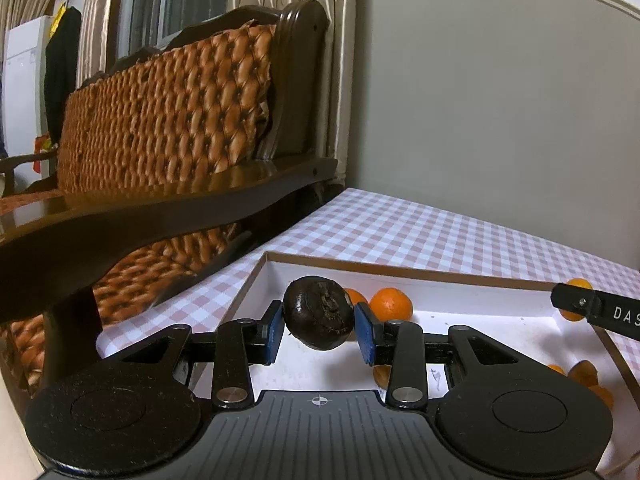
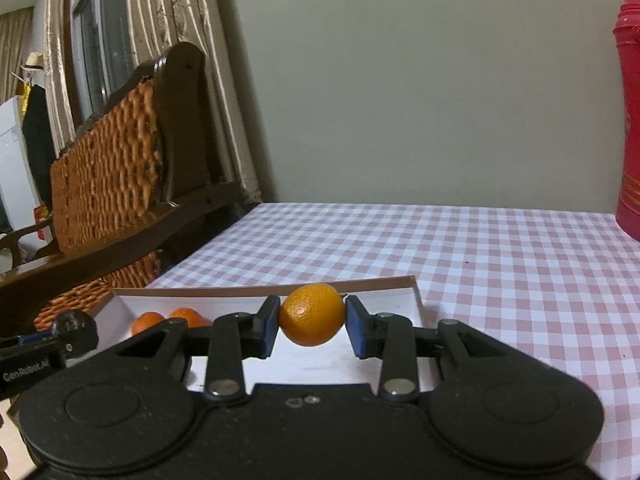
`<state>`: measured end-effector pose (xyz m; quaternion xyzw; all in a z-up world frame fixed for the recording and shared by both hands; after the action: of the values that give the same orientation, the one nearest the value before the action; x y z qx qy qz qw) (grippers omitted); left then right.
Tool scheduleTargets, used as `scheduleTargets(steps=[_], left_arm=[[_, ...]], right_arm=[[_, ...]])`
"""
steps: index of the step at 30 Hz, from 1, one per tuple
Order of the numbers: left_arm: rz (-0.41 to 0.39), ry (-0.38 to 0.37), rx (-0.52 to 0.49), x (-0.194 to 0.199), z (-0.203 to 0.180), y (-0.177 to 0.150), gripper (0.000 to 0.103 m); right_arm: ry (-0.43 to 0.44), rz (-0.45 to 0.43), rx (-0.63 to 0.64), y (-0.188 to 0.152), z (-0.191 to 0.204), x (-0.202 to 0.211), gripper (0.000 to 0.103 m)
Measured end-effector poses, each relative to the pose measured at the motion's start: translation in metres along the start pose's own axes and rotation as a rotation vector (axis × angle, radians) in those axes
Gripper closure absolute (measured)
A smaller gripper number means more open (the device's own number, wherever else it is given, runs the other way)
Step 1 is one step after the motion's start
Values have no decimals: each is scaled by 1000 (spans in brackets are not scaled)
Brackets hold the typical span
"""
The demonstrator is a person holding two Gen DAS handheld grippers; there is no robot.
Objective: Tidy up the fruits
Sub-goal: 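Open both tools to drop the plum and kumquat into the box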
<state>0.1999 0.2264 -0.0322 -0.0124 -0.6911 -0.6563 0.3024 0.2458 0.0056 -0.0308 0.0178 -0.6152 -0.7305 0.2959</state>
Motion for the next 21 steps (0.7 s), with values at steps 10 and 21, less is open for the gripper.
scheduleTargets(steps=[10, 21], left_arm=[[-63, 83, -12, 1, 3, 15, 0], [-131, 100, -5, 20, 11, 26, 0]], right_arm=[[-67, -143, 12, 19, -4, 25, 7], [-2, -216, -11, 31, -3, 44, 6]])
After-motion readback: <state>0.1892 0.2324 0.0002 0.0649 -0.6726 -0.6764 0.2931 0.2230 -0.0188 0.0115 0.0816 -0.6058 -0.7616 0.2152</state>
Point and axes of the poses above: each gripper's, at about its wrist camera, not at the fingertips, and x roughly against the way its jaws point, z to its left, y to its top, the point moved 9 cm from there along -x, roughly the way its jaws point, and after that the axes turned 8 degrees about y, right-handed, at the moved point
